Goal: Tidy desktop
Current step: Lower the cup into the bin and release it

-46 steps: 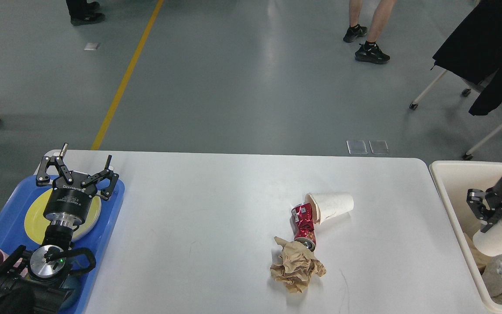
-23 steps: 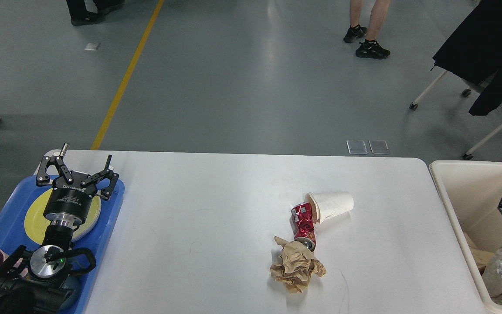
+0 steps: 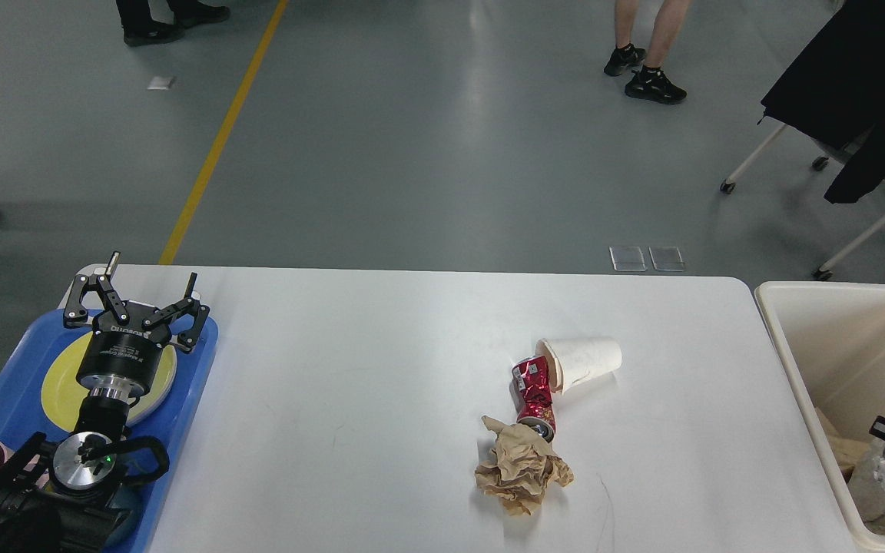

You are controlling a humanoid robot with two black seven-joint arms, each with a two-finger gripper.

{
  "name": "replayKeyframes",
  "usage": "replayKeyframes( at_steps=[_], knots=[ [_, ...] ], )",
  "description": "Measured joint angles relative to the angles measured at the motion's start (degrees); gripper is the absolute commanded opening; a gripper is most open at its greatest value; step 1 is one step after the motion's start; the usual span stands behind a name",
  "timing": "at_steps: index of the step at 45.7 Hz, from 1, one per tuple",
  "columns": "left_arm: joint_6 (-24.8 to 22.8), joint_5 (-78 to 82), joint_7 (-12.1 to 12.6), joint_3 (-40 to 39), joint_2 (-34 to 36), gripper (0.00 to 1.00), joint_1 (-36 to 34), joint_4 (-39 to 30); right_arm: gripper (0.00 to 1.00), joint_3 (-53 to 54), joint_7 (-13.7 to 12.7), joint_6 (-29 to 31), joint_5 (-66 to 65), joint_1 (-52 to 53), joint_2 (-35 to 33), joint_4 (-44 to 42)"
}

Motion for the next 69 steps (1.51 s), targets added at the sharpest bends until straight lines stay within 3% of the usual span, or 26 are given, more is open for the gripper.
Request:
replayKeyframes(
  at_steps=[22,23,25,27,30,60,69],
  knots=[
    [0.0,0.0,0.0,0.0,0.0,0.97,0.0,0.04,0.0,1.03,0.0,-2.14,0.01,-4.89,4.04,-4.07],
    [0.0,0.0,0.0,0.0,0.0,0.97,0.0,0.04,0.14,1.03,0.0,-2.14,0.02,-4.89,4.05,-4.07],
    [0.0,0.0,0.0,0.0,0.0,0.97,0.0,0.04,0.52,1.03,0.0,-2.14,0.01,-4.9,4.06,-4.07],
    [0.0,0.0,0.0,0.0,0.0,0.97,0.0,0.04,0.81,1.02,0.0,-2.2,0.02,-4.92,4.06,-4.07],
    [0.0,0.0,0.0,0.0,0.0,0.97,0.0,0.04,1.0,1.02,0.0,-2.79,0.02,-4.99,4.04,-4.08],
    [0.0,0.0,0.0,0.0,0.0,0.97,0.0,0.03,1.0,0.99,0.0,-4.73,0.02,-4.07,3.45,-3.27],
    [0.0,0.0,0.0,0.0,0.0,0.97,0.0,0.0,1.0,0.18,-0.89,-1.7,-0.18,0.8,0.35,0.56]
  ],
)
